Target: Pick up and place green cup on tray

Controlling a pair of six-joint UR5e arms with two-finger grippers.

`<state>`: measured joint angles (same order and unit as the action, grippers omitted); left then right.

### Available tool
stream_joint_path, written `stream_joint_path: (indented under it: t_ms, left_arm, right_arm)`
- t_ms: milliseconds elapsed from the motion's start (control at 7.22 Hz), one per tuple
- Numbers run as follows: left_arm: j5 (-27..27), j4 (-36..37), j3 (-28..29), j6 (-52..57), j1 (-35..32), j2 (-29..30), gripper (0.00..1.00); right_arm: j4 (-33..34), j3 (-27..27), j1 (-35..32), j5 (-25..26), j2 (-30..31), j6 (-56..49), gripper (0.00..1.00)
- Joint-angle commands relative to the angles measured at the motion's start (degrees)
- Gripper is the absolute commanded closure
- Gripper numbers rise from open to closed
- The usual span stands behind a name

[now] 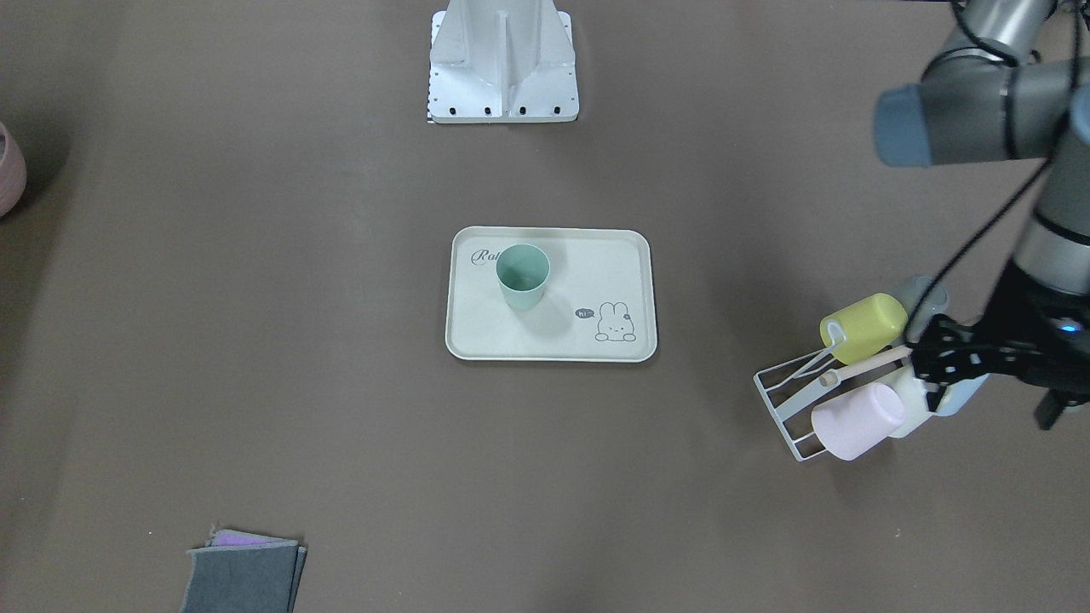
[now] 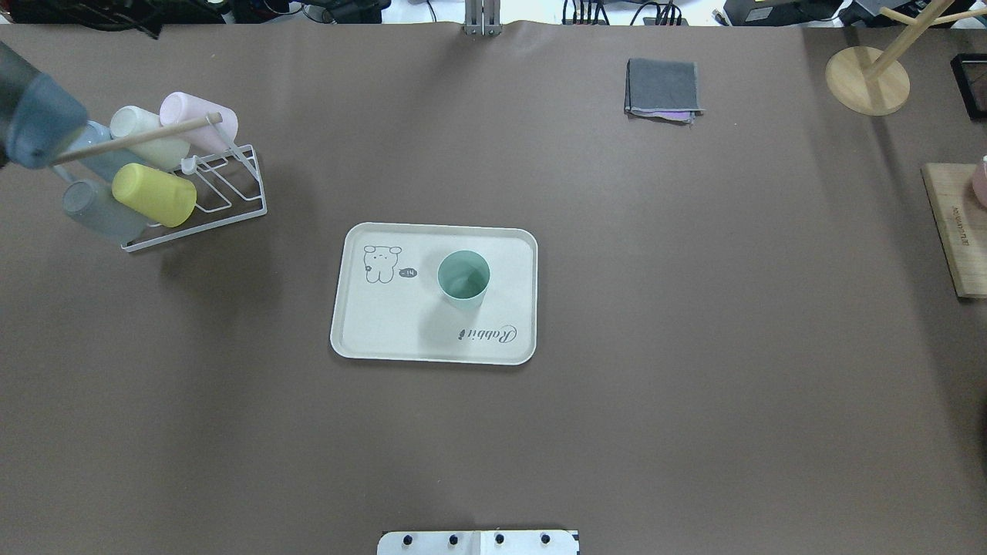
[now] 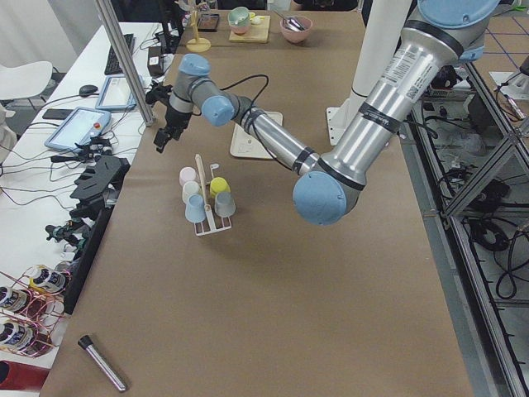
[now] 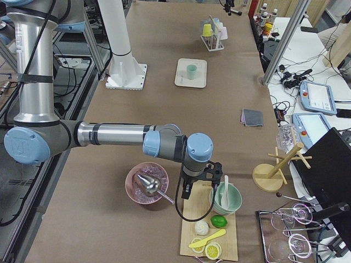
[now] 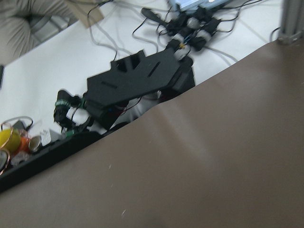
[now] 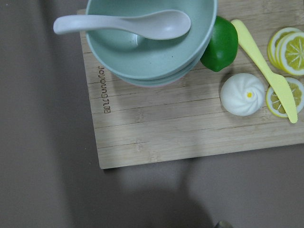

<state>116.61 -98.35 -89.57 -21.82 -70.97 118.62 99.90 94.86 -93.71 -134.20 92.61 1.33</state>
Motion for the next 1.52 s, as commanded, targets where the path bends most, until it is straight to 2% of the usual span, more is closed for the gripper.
stream_joint_path:
  t_ms: [0,138,277,554,969,1385]
  left_arm:
    - [12.6,0.1,6.1,-0.3,-9.3,-9.3,0.02]
    - [14.0,0.2,6.2,0.5,-11.4,-13.7,0.02]
    - [18.5,-0.9,6.2,1.9,-13.8,-18.6,0.02]
    - [23.8,-1.8,5.5,9.3,-17.4,-24.0,0.02]
    - [23.4,-1.2,4.8,10.6,-20.5,-25.7,0.02]
    - [23.0,-1.0,4.0,10.7,-20.8,-25.9,0.02]
  right_arm:
    - [-1.3,-0.5,0.4,0.0,-0.2,0.1,0.00]
    - [-1.4,-0.4,0.6,0.0,-0.2,0.0,0.00]
    - [-1.4,0.1,0.6,-0.2,-0.2,0.0,0.00]
    - [-1.5,0.1,0.5,-0.2,0.6,-0.6,0.00]
    - [-1.5,0.2,0.5,0.1,0.6,-0.9,0.00]
    - [-2.7,0.6,0.5,0.3,0.9,-0.2,0.00]
